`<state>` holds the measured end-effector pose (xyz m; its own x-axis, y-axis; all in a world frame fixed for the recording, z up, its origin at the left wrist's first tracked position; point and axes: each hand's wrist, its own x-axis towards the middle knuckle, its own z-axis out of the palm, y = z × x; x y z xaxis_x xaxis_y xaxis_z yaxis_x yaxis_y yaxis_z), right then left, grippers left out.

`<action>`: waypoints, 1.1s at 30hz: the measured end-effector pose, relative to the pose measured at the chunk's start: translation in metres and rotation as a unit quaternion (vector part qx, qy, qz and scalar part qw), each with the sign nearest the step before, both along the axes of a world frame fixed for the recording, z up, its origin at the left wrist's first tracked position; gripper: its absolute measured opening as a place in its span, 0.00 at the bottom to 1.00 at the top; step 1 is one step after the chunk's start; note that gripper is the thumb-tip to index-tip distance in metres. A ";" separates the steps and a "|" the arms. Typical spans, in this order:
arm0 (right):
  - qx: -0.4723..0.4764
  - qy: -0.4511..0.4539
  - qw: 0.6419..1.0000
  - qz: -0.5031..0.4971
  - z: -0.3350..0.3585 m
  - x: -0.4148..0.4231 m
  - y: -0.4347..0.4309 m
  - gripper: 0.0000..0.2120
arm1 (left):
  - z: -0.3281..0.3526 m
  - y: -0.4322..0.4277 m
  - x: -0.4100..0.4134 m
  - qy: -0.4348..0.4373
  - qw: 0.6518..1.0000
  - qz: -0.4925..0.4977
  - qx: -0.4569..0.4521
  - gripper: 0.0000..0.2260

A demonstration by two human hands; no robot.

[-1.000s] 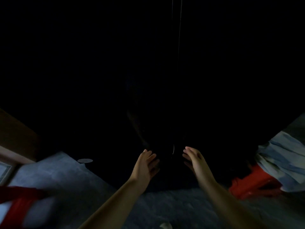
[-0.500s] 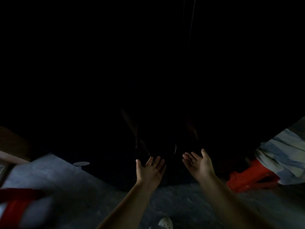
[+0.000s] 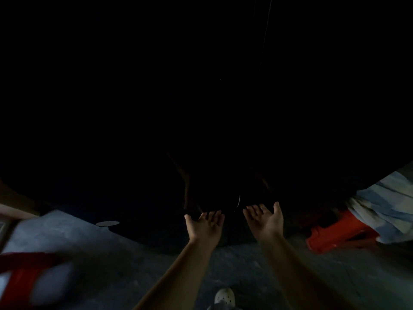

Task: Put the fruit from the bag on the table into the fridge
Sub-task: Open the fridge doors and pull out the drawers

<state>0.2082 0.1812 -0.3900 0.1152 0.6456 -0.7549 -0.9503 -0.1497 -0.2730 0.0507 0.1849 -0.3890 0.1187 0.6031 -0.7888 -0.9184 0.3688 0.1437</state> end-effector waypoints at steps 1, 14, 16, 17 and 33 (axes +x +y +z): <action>0.005 0.005 1.000 -0.007 -0.001 0.000 0.000 0.33 | 0.000 0.002 0.001 -0.005 1.000 0.009 -0.003 0.35; 0.060 -0.084 0.992 0.079 -0.009 0.001 -0.001 0.34 | 0.002 -0.003 0.001 -0.029 0.999 0.017 0.018 0.42; 0.060 -0.087 0.991 0.082 -0.011 0.003 -0.001 0.35 | 0.000 -0.003 0.000 -0.033 0.999 0.020 0.020 0.43; 0.058 -0.093 0.990 0.085 -0.011 0.003 -0.002 0.38 | -0.001 -0.003 0.000 -0.037 0.999 0.022 0.020 0.43; 0.019 -0.166 0.976 0.143 0.009 0.010 -0.011 0.51 | 0.002 -0.008 0.002 -0.014 0.999 0.016 0.045 0.43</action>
<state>0.2178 0.1699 -0.3811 0.1599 0.7143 -0.6814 -0.7298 -0.3793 -0.5689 0.0524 0.1774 -0.3873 0.1187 0.6757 -0.7276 -0.9335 0.3256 0.1500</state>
